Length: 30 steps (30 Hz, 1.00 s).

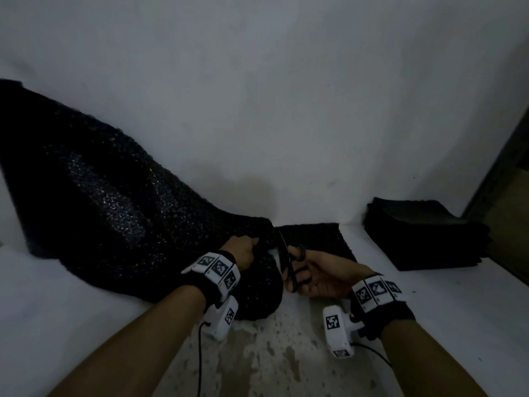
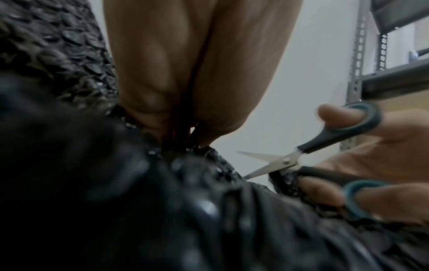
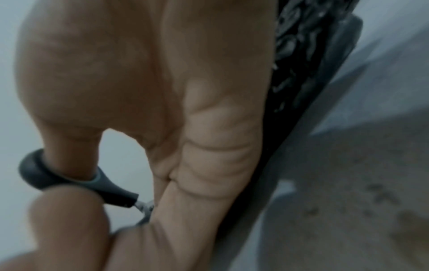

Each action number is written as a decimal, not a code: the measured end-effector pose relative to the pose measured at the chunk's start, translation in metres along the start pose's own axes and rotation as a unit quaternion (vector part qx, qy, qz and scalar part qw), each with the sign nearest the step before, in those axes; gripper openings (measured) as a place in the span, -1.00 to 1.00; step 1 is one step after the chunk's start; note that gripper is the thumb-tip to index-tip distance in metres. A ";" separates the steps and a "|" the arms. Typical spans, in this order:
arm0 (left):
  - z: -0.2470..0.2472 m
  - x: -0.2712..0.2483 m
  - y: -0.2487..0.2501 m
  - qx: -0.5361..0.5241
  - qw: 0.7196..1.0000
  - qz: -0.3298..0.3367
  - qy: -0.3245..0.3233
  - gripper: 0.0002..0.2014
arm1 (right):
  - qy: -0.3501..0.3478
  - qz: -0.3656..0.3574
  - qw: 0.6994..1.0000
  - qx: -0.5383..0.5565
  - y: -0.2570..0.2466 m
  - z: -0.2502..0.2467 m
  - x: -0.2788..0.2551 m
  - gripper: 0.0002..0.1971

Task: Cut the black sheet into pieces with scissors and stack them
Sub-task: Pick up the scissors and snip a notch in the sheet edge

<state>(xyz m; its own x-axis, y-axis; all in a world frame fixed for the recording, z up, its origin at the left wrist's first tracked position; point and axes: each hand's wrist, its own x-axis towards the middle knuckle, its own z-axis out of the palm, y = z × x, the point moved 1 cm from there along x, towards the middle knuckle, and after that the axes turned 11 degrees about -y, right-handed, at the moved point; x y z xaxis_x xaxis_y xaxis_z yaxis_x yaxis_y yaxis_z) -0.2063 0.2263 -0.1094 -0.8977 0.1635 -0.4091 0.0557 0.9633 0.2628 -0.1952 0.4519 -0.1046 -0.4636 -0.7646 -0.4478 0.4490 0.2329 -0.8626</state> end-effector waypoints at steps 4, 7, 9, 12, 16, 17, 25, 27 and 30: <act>0.001 -0.002 -0.003 -0.021 0.999 0.020 0.018 -0.53 | -0.004 0.005 1.000 -0.001 0.000 0.006 -0.012 -0.30; 0.002 -0.003 -0.003 -0.037 0.998 0.036 0.020 -0.54 | 0.014 0.012 1.000 -0.020 0.000 0.013 -0.010 -0.29; 0.003 -0.003 -0.004 -0.043 0.998 0.041 0.020 -0.53 | 0.033 0.000 0.999 -0.014 -0.002 0.015 -0.003 -0.30; 0.005 -0.004 -0.005 -0.043 0.998 0.039 0.015 -0.50 | 0.073 -0.021 0.997 -0.002 -0.008 0.018 0.007 -0.39; 0.006 -0.005 -0.002 -0.037 0.998 0.045 0.025 -0.54 | 0.104 -0.028 0.994 -0.009 -0.012 0.018 0.021 -0.49; 0.006 -0.005 -0.002 -0.036 0.998 0.046 0.025 -0.55 | 0.109 -0.029 0.994 -0.016 -0.012 0.016 0.025 -0.49; 0.006 -0.003 -0.006 -0.043 0.997 0.055 0.029 -0.57 | 0.116 -0.054 0.991 -0.041 -0.013 0.001 0.041 -0.51; 0.007 -0.002 -0.006 -0.044 0.997 0.053 0.033 -0.56 | 0.108 -0.049 0.992 -0.045 -0.014 -0.004 0.042 -0.49; 0.008 -0.001 -0.006 -0.046 0.997 0.052 0.037 -0.56 | 0.095 -0.044 0.992 -0.074 -0.011 -0.012 0.046 -0.35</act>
<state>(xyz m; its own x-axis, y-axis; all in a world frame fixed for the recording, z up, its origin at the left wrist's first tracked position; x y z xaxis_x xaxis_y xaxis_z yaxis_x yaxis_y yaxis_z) -0.2019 0.2224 -0.1171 -0.9193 0.2423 -0.3102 0.1136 0.9179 0.3803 -0.2308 0.4211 -0.1182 -0.6378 -0.6625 -0.3929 0.2901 0.2660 -0.9193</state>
